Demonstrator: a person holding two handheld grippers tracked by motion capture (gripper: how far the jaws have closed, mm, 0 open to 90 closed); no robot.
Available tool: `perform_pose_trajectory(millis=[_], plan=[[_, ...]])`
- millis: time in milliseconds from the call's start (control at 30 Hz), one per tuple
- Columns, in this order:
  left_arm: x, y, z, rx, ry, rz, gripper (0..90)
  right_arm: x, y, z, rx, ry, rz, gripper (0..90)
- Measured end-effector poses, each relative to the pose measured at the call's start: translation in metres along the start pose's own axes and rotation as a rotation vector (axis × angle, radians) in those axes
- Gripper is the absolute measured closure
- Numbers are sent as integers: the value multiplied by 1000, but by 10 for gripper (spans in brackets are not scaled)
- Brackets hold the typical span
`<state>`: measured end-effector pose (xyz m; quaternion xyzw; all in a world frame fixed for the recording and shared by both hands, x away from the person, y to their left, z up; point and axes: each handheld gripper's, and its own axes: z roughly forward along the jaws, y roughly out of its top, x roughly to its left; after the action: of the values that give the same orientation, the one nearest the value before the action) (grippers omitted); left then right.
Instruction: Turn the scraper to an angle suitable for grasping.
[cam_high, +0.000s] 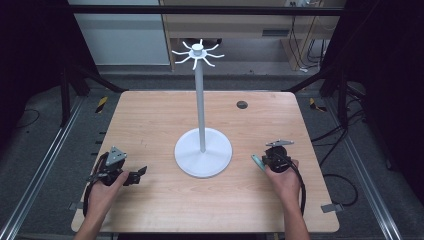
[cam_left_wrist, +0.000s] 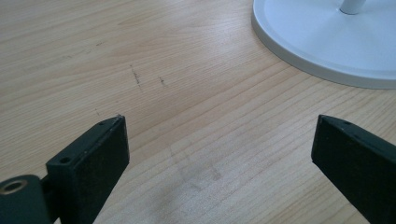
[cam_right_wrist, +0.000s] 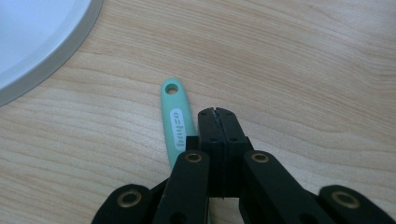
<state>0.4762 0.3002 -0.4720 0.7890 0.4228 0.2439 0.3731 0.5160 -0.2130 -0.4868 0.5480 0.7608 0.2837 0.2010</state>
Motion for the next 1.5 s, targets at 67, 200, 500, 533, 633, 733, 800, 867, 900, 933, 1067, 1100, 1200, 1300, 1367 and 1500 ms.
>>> perform_pose_trajectory(millis=[67,200,500,533,633,733,800,867,900,933,1067,1100,1200,1300,1367,1500], plan=[[0,0,0,0,0,1,39,0,0,1,7,0,-1,900],[0,0,0,1,-1,3,39,1,0,3,13,-4,-1,900],[0,0,0,4,1,5,40,8,0,1,24,65,-42,900],[0,0,0,3,1,5,40,10,-1,1,30,73,-55,900],[-1,0,0,6,0,4,40,16,-2,-1,43,105,-84,900],[-1,0,0,5,0,5,40,22,-2,-4,54,129,-104,900],[0,0,0,3,2,4,40,25,-3,-5,53,126,-122,900],[0,0,-1,3,2,3,39,27,-2,-6,51,122,-122,900],[0,0,-1,2,3,3,39,30,0,-10,37,120,-142,900],[0,0,-1,2,5,3,40,31,1,-11,33,121,-151,900],[-1,0,-1,6,7,11,40,36,5,-17,29,116,-190,900],[-1,0,-1,6,7,11,39,36,5,-17,29,116,-190,900],[-2,0,-1,5,7,14,39,39,7,-18,58,114,-217,900],[-3,0,-1,6,7,16,39,41,8,-17,90,116,-253,896],[-2,0,-1,6,7,15,39,42,10,-17,126,108,-277,879],[-2,0,0,4,7,13,40,43,14,-18,168,109,-310,844]])
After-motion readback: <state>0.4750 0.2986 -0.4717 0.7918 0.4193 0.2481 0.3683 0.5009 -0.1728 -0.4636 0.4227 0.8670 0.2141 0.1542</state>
